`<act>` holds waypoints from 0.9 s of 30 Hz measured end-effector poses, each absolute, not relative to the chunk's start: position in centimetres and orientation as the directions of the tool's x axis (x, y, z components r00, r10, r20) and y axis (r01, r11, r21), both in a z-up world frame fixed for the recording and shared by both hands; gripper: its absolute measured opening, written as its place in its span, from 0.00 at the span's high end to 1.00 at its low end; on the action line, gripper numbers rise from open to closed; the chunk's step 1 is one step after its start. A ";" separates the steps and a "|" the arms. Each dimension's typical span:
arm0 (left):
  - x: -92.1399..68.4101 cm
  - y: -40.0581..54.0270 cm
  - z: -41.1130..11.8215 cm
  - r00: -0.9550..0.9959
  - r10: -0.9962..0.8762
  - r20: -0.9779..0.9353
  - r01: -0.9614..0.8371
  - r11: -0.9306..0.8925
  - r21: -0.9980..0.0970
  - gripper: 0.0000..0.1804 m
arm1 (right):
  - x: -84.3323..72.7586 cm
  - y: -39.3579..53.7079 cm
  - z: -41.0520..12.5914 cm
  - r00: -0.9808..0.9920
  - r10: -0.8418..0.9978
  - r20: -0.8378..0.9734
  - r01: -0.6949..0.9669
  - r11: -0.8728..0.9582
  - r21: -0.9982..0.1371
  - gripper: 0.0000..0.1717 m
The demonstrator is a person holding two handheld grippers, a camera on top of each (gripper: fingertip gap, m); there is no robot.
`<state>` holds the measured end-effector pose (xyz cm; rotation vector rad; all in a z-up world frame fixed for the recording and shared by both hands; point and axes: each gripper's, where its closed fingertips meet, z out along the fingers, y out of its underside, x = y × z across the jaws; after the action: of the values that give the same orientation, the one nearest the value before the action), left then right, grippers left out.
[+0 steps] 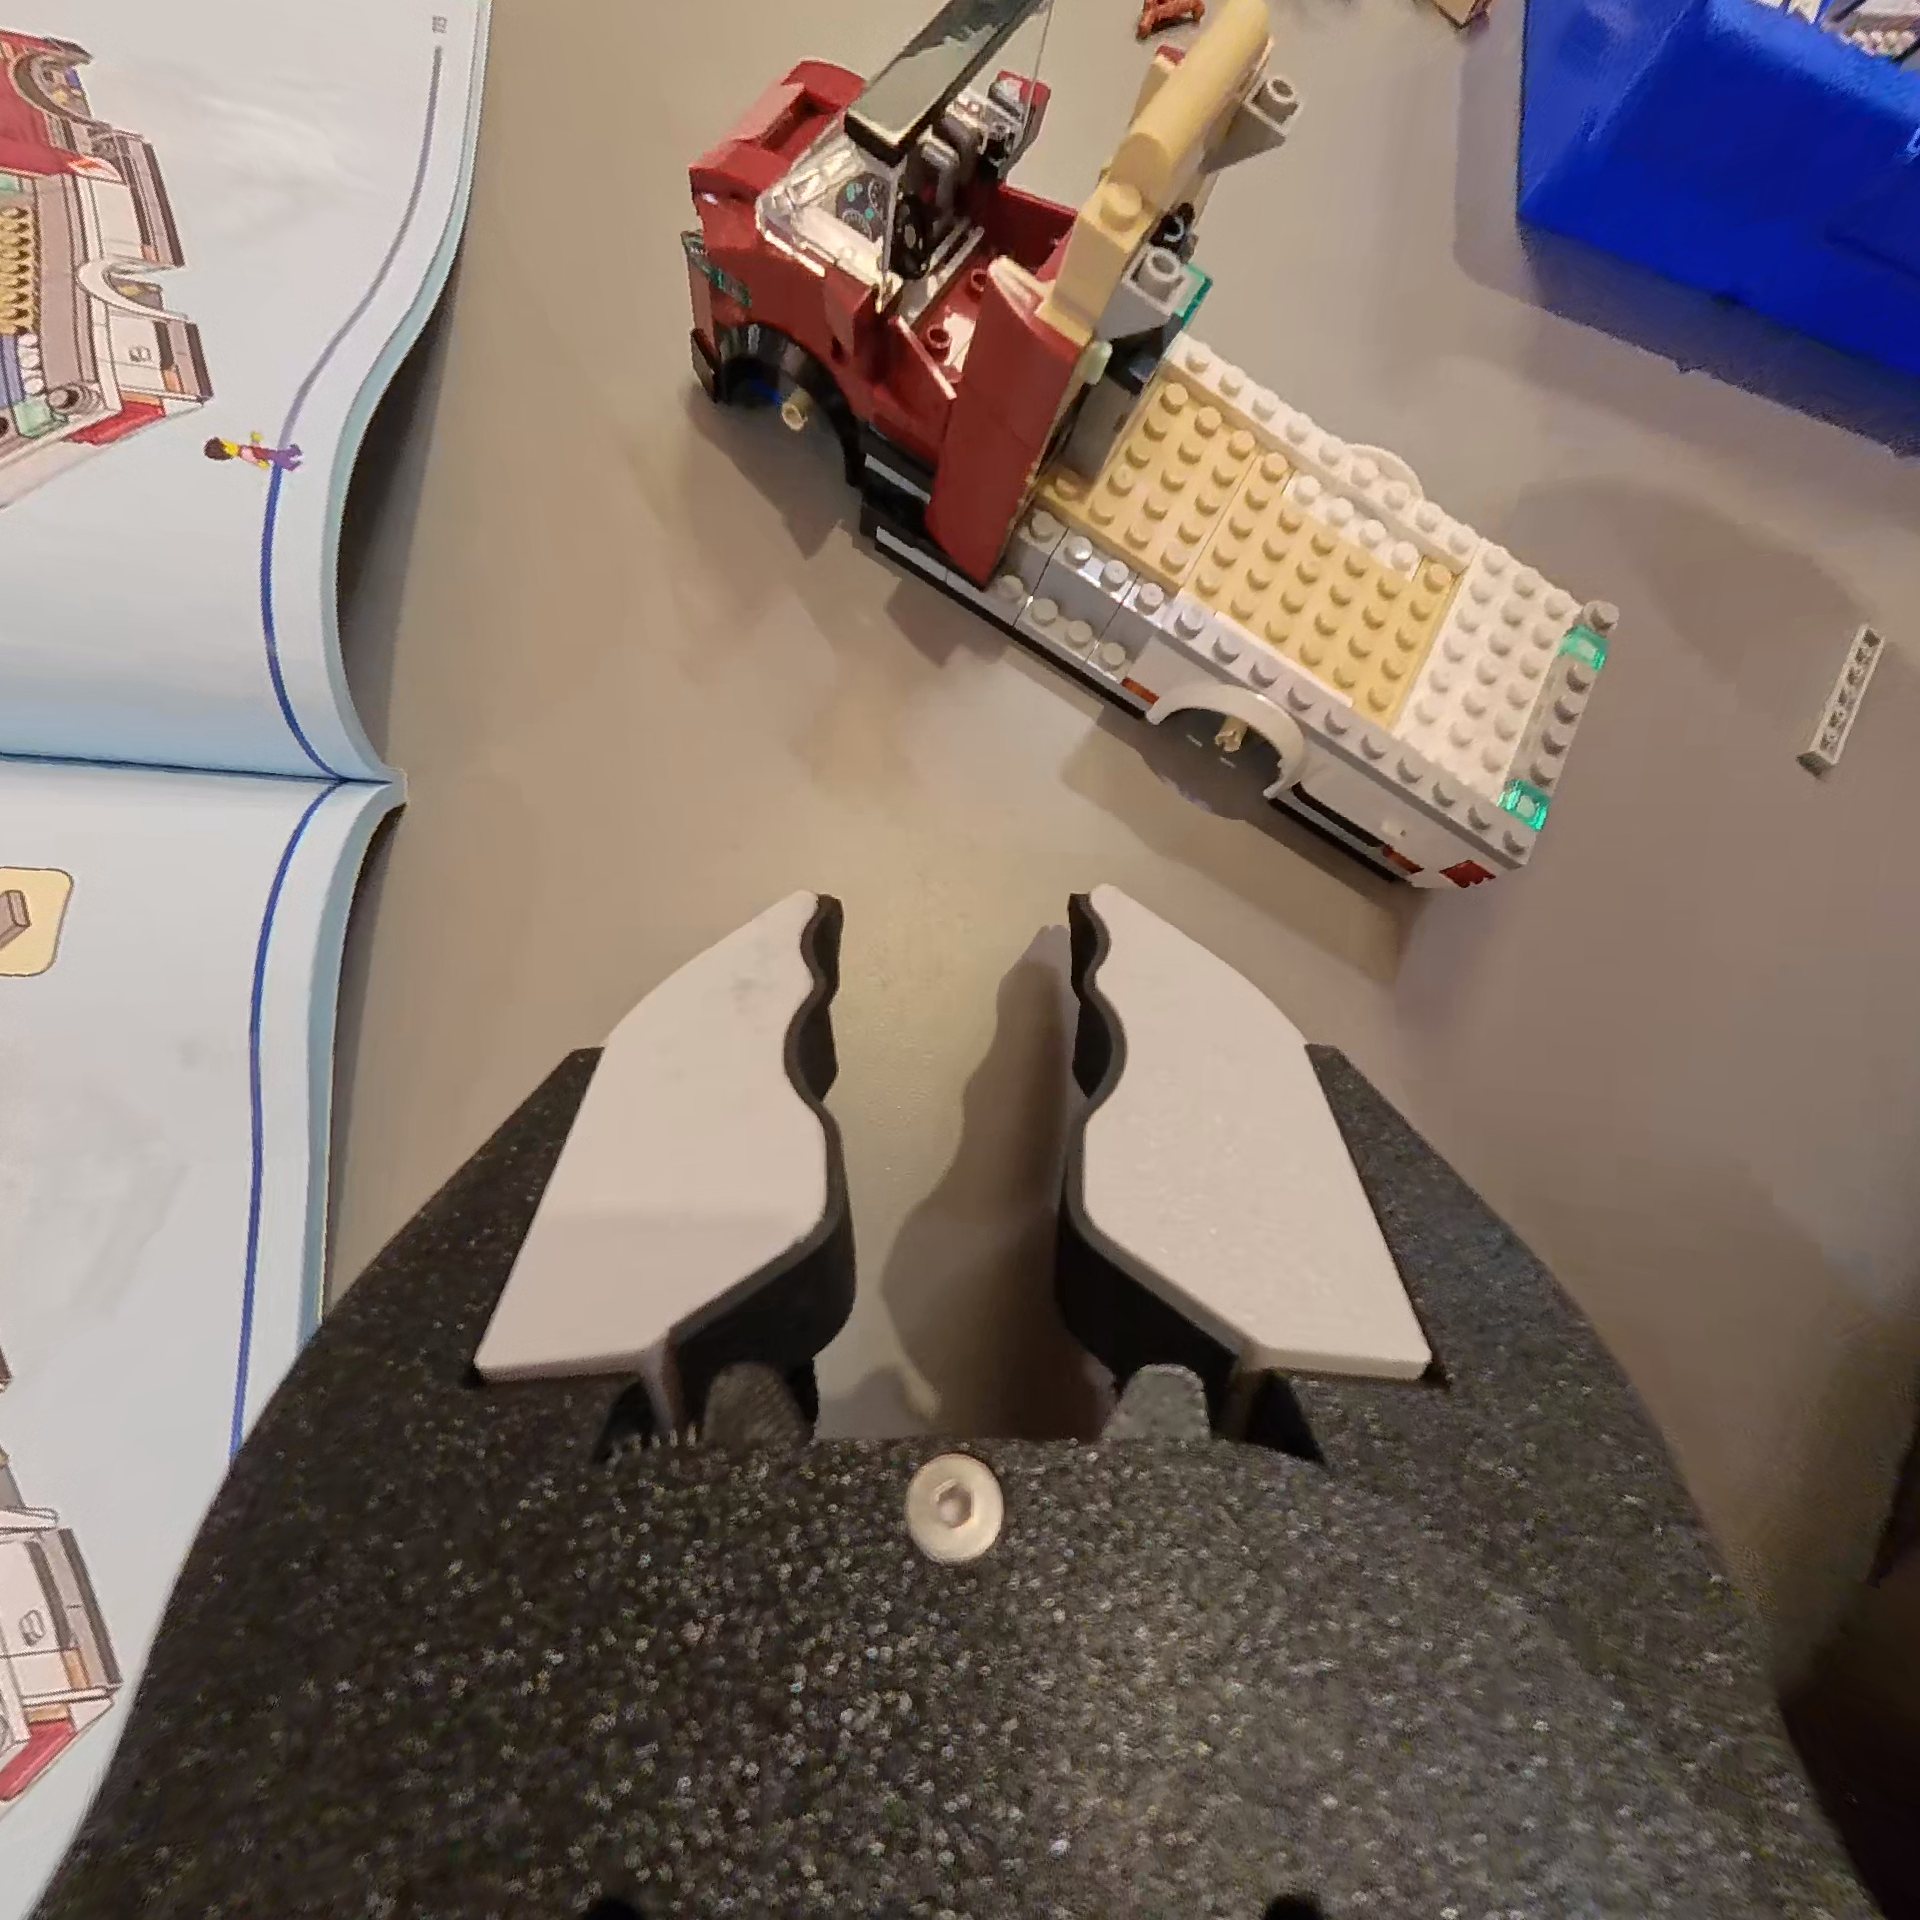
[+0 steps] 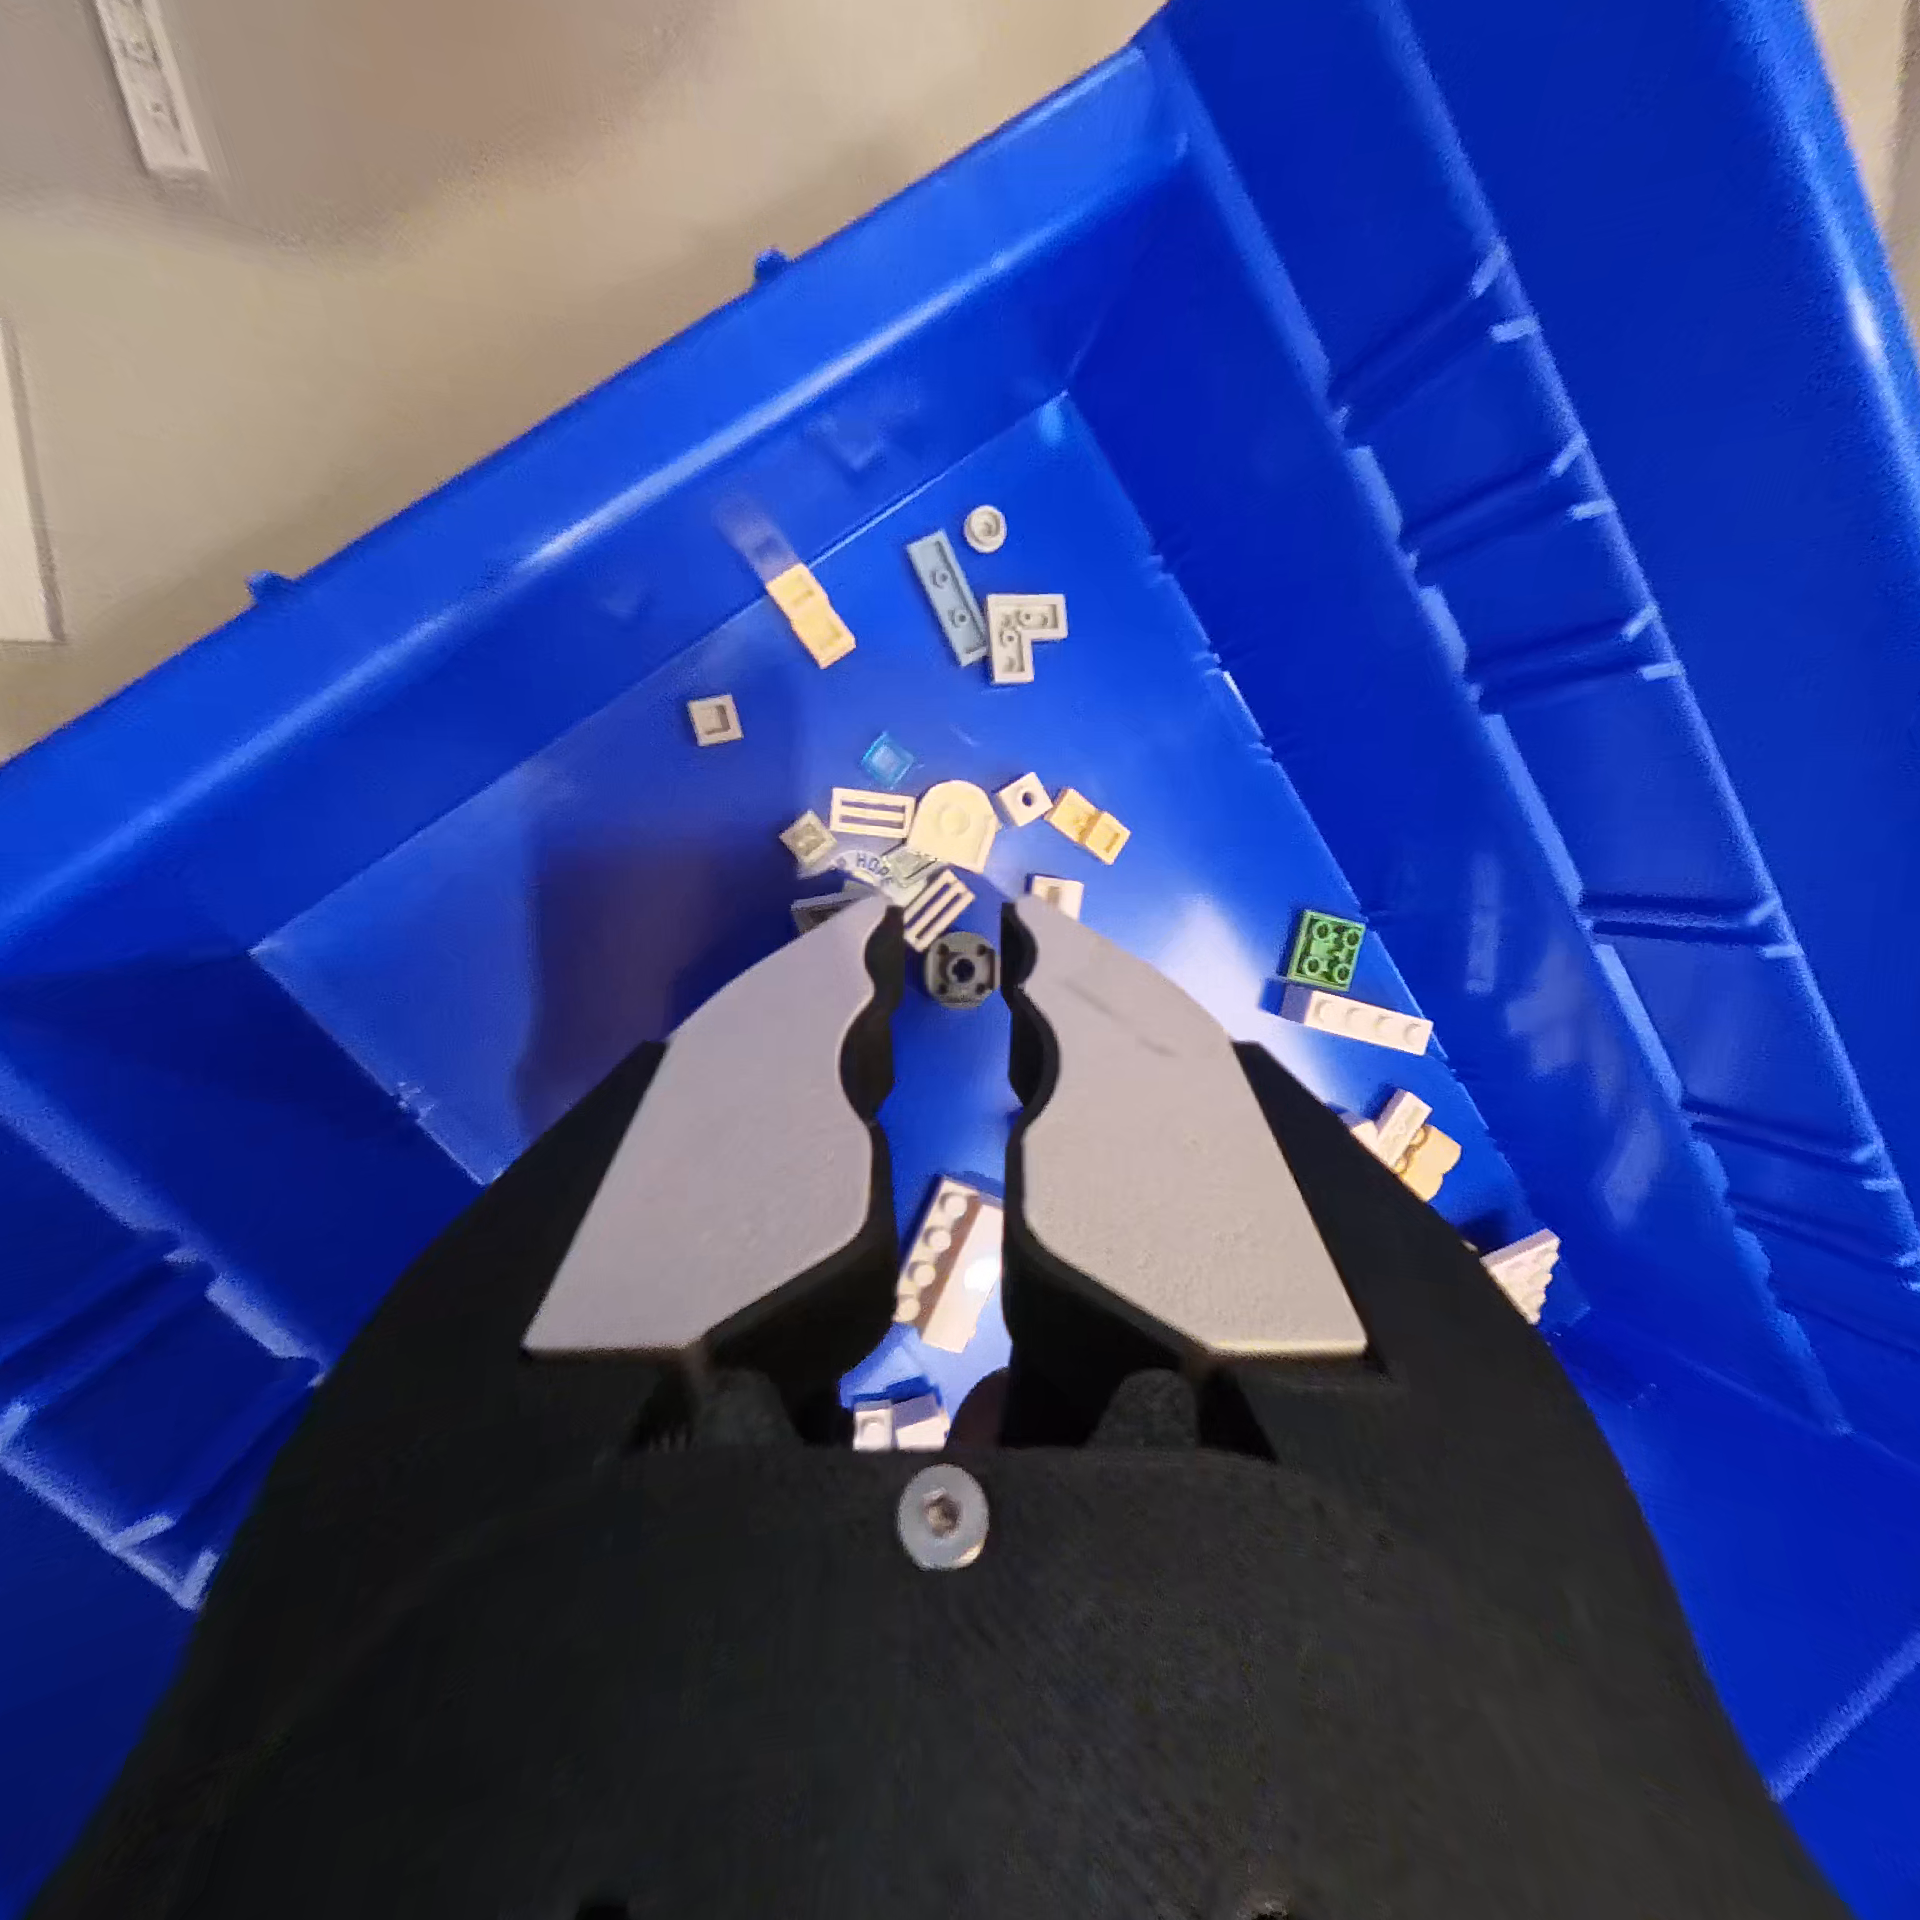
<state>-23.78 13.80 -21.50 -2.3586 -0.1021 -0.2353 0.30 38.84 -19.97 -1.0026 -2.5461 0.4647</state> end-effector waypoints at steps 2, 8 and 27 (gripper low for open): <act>-23.9 13.8 -21.5 0.980 0.012 0.201 0.149 -0.715 -0.683 0.77 | 0.3 38.4 -19.9 -0.690 0.699 0.186 0.586 0.691 -0.424 0.90; -24.1 13.8 -21.6 0.980 0.029 0.197 0.158 -0.715 -0.681 0.79 | -0.8 38.0 -19.6 -0.713 0.680 0.174 0.575 0.708 -0.410 0.89; -24.1 13.8 -21.5 0.980 0.025 0.199 0.157 -0.715 -0.681 0.79 | -2.2 38.2 -21.9 -0.691 0.722 0.039 0.668 0.658 -0.348 0.90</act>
<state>-24.08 13.84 -21.55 -2.3602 -0.1265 -0.2254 -2.23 38.23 -21.86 -1.1416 -2.6989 0.4620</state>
